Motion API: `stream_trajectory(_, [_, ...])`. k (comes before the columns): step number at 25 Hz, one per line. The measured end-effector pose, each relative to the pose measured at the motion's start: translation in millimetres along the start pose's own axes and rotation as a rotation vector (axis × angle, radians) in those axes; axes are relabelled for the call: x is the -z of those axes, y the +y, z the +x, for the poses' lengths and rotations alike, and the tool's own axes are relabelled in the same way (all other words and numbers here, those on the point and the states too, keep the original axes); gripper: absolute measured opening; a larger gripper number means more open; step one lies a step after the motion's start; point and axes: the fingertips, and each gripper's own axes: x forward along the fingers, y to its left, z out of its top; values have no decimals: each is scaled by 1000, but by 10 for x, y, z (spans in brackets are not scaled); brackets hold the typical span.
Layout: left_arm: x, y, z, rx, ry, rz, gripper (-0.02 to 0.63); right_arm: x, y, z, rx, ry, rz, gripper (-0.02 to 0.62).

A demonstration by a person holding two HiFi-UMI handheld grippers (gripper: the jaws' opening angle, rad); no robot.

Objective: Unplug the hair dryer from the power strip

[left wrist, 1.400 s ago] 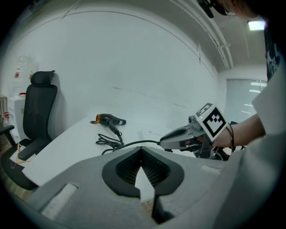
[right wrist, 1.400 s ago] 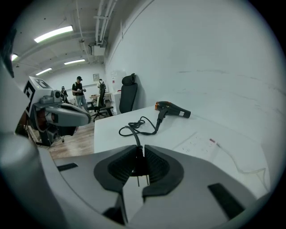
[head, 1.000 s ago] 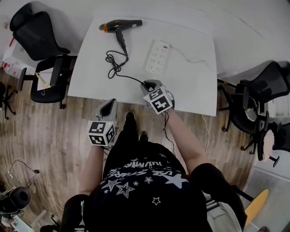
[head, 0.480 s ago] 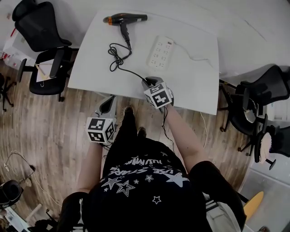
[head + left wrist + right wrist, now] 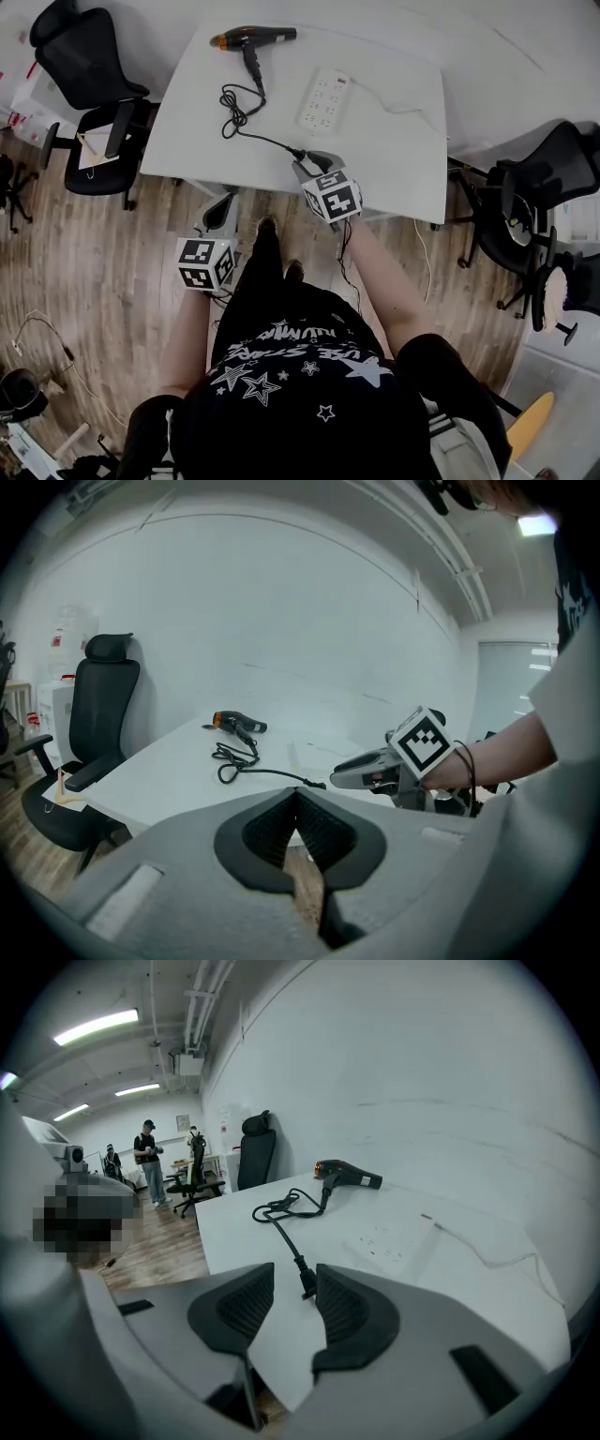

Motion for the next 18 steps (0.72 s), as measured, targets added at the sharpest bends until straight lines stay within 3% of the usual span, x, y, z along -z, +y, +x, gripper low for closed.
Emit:
stream_trajectory(5, [-17,-164,-179,-6,-22,8,8,-30,43,-370,10,-59,1,124])
stream_trajectory(11, [-42,-278,-231,14,-33,22,8,-56,-11,-726,60,-123,21,16])
stream_trajectory(18, [-125,-358,-198,49,-45,23,8,-29,-46,-991,50,-145,42,9])
